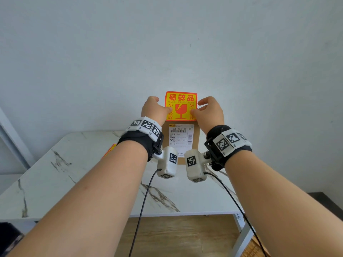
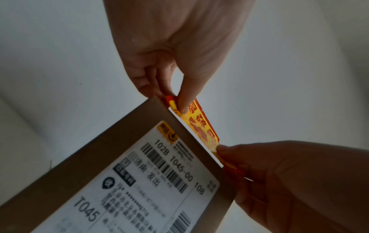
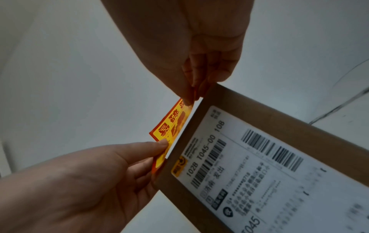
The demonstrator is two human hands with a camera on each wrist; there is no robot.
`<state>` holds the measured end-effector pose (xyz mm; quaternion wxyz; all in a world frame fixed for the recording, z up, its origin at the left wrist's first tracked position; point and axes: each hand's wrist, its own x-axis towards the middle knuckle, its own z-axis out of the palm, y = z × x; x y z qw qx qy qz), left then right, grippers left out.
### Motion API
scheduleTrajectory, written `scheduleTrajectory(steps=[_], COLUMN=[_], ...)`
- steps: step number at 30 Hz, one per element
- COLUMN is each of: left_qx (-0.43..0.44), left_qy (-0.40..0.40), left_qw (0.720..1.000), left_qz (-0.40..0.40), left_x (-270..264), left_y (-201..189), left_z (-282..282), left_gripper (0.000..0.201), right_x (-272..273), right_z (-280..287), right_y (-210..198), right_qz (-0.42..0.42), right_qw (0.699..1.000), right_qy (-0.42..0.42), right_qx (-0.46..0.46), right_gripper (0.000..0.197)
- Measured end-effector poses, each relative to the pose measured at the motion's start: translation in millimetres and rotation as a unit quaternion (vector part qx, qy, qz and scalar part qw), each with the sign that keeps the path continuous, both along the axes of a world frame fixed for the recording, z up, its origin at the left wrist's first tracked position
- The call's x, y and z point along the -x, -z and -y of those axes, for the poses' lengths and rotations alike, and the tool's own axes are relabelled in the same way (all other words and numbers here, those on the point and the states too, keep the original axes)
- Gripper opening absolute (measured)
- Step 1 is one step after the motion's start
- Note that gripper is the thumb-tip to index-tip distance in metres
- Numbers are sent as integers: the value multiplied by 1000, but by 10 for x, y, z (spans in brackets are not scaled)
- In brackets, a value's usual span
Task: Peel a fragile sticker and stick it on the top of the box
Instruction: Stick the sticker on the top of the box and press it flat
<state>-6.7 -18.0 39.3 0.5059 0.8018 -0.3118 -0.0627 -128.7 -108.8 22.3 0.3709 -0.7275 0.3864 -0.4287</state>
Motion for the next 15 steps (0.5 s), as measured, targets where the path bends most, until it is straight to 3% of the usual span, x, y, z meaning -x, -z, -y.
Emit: scheduleTrajectory(steps=[7,15], left_qx=[-12,-26], left_qy=[-2,-5], left_qw=[1000,999], left_qz=[14,28], left_x=[-7,1], left_y=[6,29], left_z=[28,63], left_gripper=[75,71], right_x=[-18,-37], right_z=[28,56], right_y=[-2,19], right_qz=[-13,-26], right_qw=[1000,1000], right_qy=[-1,5], right_qx=[-3,1], right_gripper=[27,27])
